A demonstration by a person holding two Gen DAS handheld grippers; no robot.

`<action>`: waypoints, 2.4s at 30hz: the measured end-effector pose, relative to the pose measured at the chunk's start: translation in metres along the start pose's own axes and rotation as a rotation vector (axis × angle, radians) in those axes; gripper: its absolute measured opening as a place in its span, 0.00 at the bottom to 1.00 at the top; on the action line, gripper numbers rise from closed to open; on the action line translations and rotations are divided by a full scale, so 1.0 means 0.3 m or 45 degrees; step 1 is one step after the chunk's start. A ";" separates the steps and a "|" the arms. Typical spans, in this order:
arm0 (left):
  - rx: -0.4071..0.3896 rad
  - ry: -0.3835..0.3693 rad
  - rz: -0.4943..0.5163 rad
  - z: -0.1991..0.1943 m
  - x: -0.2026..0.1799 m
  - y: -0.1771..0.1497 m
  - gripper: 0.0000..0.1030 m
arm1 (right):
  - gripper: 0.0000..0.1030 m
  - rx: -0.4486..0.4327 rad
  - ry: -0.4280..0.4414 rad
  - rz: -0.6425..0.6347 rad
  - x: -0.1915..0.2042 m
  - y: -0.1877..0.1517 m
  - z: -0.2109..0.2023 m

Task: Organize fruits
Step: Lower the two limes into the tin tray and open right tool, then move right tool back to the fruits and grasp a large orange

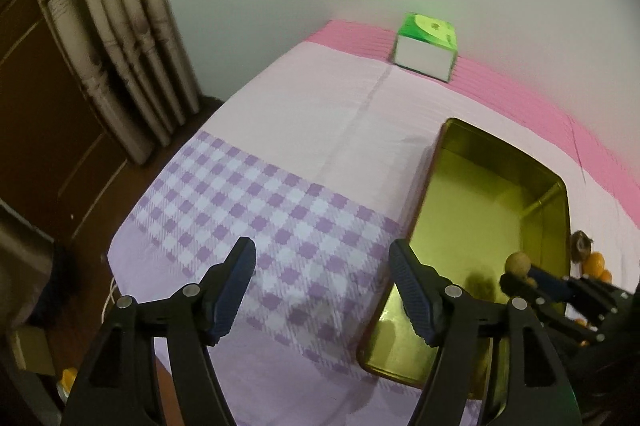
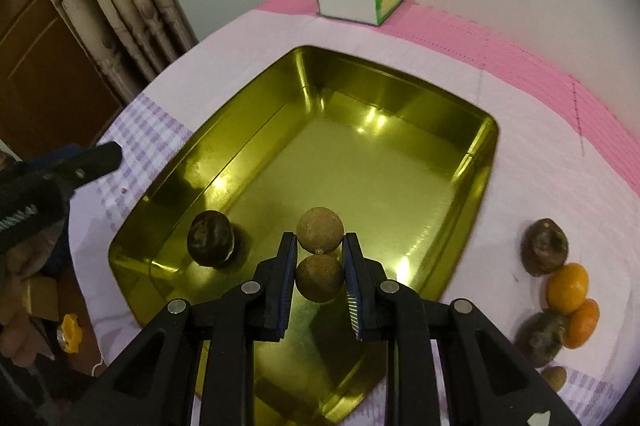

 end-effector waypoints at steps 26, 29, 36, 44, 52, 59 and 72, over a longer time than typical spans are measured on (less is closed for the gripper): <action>0.026 -0.024 0.011 0.027 -0.014 -0.008 0.68 | 0.30 0.015 -0.030 -0.054 0.040 0.011 0.029; 0.024 -0.029 0.024 0.025 -0.022 -0.009 0.68 | 0.31 -0.019 -0.025 -0.042 0.031 0.018 -0.021; 0.010 -0.051 0.063 0.012 -0.050 -0.011 0.68 | 0.32 -0.108 -0.021 0.008 -0.049 -0.020 -0.189; 0.007 -0.077 0.117 0.000 -0.085 -0.022 0.69 | 0.32 -0.097 -0.145 0.154 -0.304 -0.211 -0.341; 0.014 -0.107 0.189 -0.014 -0.139 -0.042 0.70 | 0.32 -0.034 -0.244 0.291 -0.494 -0.410 -0.401; 0.015 -0.134 0.284 -0.031 -0.204 -0.069 0.72 | 0.35 0.013 -0.229 0.357 -0.528 -0.515 -0.363; 0.041 -0.226 0.442 -0.067 -0.354 -0.146 0.73 | 0.35 0.031 -0.214 0.404 -0.551 -0.533 -0.268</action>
Point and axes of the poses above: each gripper's, at about its wrist camera, not at the fingertips, and z roughly the way its jaws point, x to its left, y to its top, the point moved 4 cm from there along z, roughly the way its jaws point, and after that the axes turned 4 degrees about -y, right-handed, at the moved point
